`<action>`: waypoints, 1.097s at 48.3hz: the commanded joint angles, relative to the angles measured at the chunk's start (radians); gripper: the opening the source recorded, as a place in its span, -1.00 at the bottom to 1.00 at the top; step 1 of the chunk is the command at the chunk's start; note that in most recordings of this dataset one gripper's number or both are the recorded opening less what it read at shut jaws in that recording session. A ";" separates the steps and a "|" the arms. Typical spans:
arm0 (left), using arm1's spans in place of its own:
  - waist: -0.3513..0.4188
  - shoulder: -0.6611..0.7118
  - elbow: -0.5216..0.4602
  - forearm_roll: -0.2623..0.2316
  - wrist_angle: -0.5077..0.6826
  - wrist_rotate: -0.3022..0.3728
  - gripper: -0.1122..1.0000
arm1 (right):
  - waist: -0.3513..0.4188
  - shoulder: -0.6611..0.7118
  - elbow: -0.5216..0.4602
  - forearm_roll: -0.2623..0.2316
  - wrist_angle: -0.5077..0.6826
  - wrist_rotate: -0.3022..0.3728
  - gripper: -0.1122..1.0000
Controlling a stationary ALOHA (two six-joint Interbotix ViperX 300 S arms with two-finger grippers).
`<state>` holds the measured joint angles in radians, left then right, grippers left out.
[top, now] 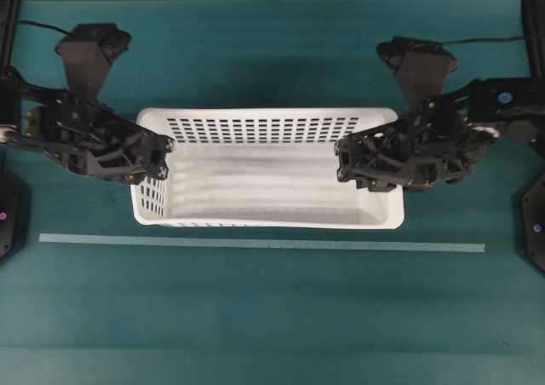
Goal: Lift the white basket with both hands.
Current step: 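Lower the held basket back onto the table with both grippers, then open both grippers and release the basket rims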
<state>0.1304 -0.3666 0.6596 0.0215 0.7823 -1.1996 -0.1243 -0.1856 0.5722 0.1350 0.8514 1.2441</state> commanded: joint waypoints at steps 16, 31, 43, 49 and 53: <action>0.005 0.094 0.006 0.011 -0.029 0.017 -0.64 | 0.038 0.087 0.009 0.029 -0.051 0.012 -0.45; -0.008 0.164 0.034 0.011 -0.094 0.018 -0.71 | 0.041 0.106 0.074 0.034 -0.107 0.020 -0.45; -0.008 0.198 0.055 0.009 -0.155 0.021 -0.71 | 0.037 0.112 0.124 0.034 -0.209 0.021 -0.45; 0.000 0.206 0.055 0.011 -0.160 0.023 -0.71 | 0.029 0.120 0.124 0.034 -0.212 0.020 -0.45; 0.003 0.206 0.058 0.011 -0.167 0.023 -0.71 | 0.023 0.126 0.123 0.032 -0.219 0.018 -0.45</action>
<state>0.1243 -0.1749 0.7210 0.0230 0.6197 -1.1919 -0.1028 -0.0874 0.7010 0.1687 0.6381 1.2732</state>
